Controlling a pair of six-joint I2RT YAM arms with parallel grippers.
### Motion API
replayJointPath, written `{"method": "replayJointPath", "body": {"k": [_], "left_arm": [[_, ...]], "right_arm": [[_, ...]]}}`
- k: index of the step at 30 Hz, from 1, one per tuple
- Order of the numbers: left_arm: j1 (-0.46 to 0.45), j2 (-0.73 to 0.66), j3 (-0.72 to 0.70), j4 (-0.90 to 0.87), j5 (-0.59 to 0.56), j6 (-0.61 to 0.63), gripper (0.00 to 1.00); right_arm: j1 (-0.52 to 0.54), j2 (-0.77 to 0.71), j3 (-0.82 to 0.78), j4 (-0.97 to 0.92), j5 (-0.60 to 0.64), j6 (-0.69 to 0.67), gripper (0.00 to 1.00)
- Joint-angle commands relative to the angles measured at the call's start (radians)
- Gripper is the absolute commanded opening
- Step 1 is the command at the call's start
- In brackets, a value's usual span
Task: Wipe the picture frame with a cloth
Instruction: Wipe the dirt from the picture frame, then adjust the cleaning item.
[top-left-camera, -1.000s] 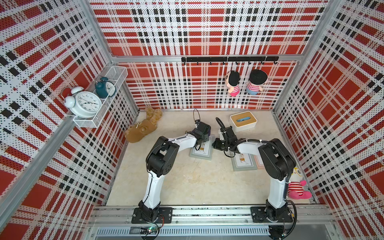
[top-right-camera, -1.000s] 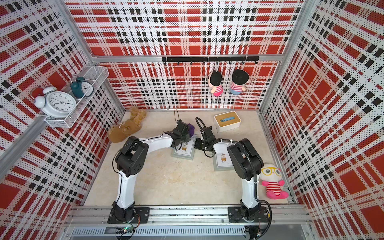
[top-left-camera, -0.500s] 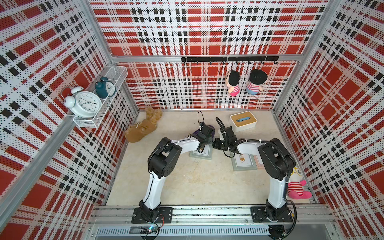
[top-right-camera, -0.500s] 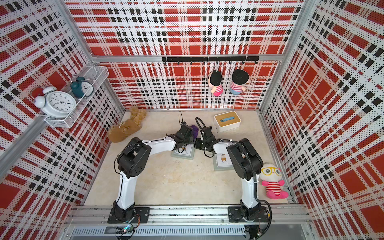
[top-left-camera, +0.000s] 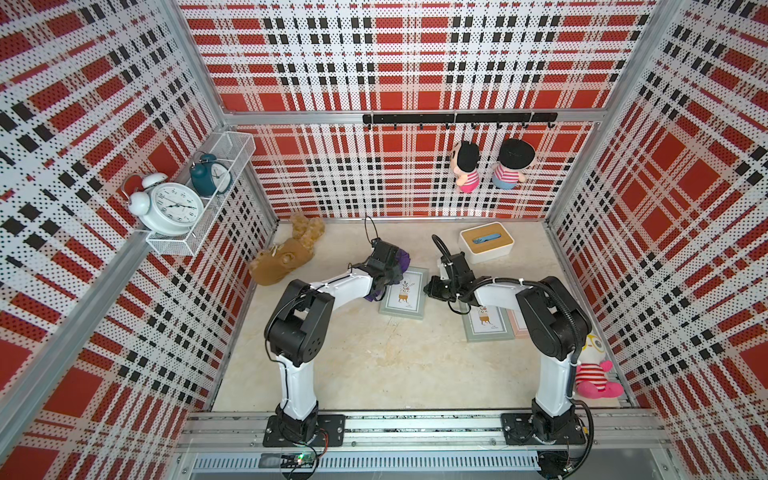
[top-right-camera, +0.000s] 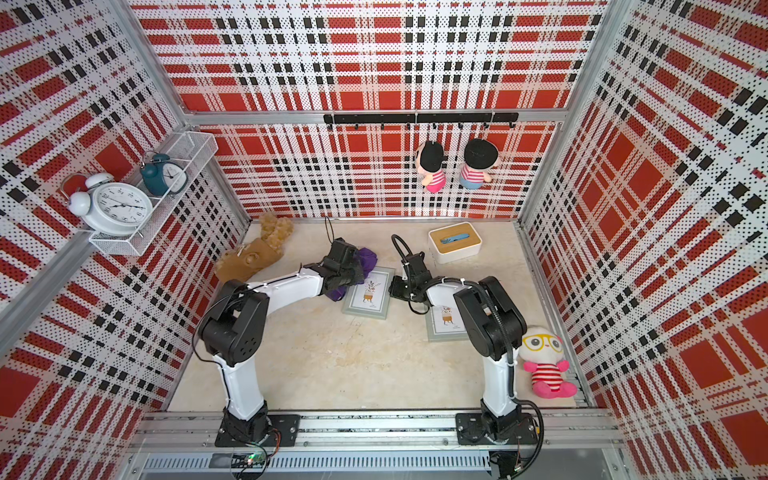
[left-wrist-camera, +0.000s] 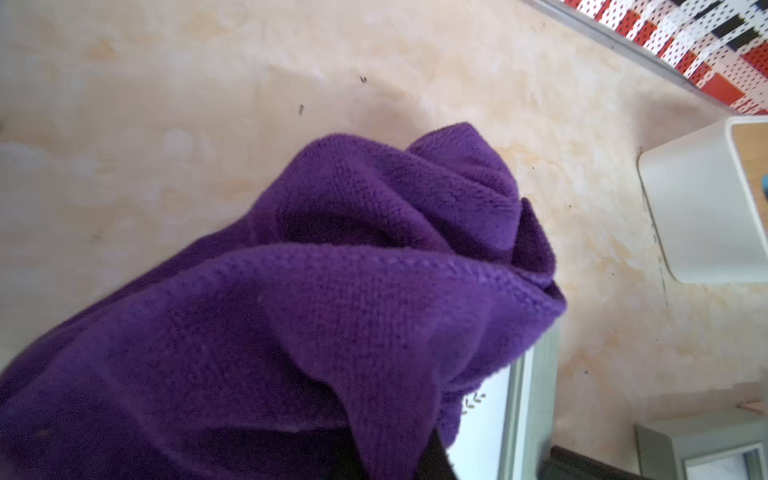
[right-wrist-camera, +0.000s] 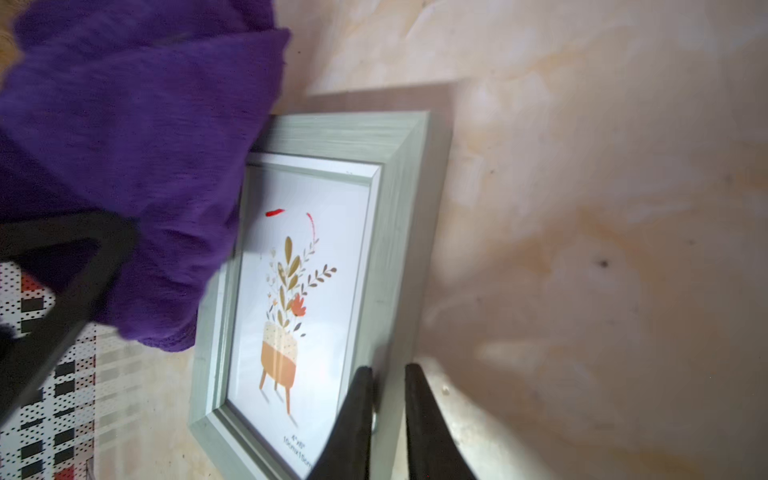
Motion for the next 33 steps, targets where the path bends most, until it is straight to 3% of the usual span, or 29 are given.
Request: {"method": "replayJointPath", "body": {"k": [1, 7, 11, 18, 21, 25, 29, 33], "left_arm": [[0.018, -0.123, -0.025, -0.046, 0.019, 0.016, 0.00], [0.040, -0.302, -0.089, -0.059, 0.063, 0.017, 0.00], [0.028, -0.396, -0.117, -0.021, 0.141, 0.012, 0.00], [-0.026, -0.450, -0.122, 0.081, 0.274, -0.010, 0.00], [-0.036, -0.445, -0.124, 0.122, 0.323, -0.017, 0.00], [-0.038, -0.438, -0.128, 0.171, 0.390, -0.017, 0.00], [-0.030, -0.429, -0.138, 0.218, 0.432, -0.023, 0.00], [-0.010, -0.419, -0.158, 0.238, 0.456, -0.018, 0.21]], "right_arm": [[-0.014, -0.020, 0.032, -0.140, -0.047, -0.007, 0.25], [-0.043, -0.163, 0.075, 0.007, -0.220, 0.058, 0.57], [-0.064, -0.257, -0.023, 0.282, -0.344, 0.246, 0.79], [-0.065, -0.248, -0.050, 0.670, -0.464, 0.571, 0.92], [-0.061, -0.217, -0.010, 0.687, -0.487, 0.620, 0.94], [-0.053, -0.192, 0.019, 0.646, -0.500, 0.610, 0.85], [-0.049, -0.179, 0.026, 0.656, -0.531, 0.610, 0.63], [-0.052, -0.185, 0.062, 0.558, -0.525, 0.516, 0.20]]}}
